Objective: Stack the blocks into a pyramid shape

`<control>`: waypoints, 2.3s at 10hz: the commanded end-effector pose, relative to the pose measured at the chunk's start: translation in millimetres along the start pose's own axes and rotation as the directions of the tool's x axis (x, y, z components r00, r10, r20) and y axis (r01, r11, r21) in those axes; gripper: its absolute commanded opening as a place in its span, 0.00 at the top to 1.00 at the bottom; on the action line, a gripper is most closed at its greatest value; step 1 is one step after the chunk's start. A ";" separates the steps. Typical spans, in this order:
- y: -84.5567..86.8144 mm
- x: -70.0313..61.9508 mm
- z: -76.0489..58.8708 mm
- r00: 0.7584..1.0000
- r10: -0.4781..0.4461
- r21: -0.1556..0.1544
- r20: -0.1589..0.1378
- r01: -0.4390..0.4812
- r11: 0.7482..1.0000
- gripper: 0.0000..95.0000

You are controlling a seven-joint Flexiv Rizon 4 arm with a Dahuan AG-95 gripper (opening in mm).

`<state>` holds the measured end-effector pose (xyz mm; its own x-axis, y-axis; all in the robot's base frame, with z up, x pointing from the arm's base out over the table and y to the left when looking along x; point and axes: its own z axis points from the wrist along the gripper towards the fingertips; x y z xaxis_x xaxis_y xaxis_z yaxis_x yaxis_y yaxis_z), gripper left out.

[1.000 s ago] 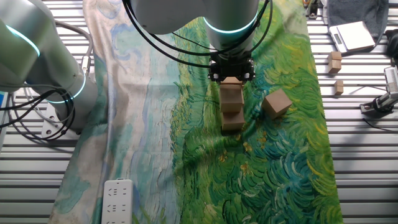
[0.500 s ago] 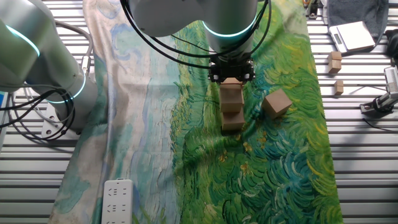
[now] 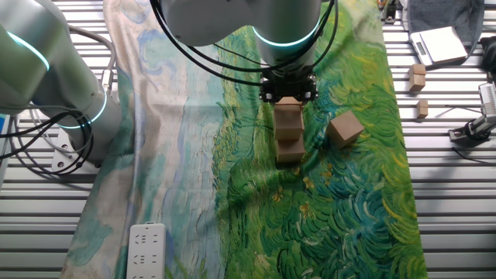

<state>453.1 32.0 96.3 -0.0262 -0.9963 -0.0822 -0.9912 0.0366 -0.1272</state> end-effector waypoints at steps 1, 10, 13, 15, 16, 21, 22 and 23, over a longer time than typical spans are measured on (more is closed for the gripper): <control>0.2 -0.6 -0.5 1.000 -0.004 -0.001 0.007 0.004 1.000 0.20; 2.5 -11.3 -46.5 0.999 0.034 -0.031 0.007 -0.034 0.999 0.20; 2.5 -11.3 -46.5 0.999 0.034 -0.031 0.007 -0.034 0.999 0.20; 2.5 -11.3 -46.5 0.999 0.034 -0.031 0.007 -0.034 0.999 0.20; 2.5 -11.3 -46.5 0.999 0.034 -0.031 0.007 -0.034 0.999 0.20; 2.5 -11.3 -46.5 0.999 0.034 -0.031 0.007 -0.034 0.999 0.20; 2.5 -11.3 -46.5 0.999 0.034 -0.031 0.007 -0.034 0.999 0.20; 2.5 -11.3 -46.5 0.999 0.034 -0.031 0.007 -0.034 0.999 0.20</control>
<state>444.8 39.7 142.9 -0.0595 -0.9939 -0.0932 -0.9932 0.0683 -0.0940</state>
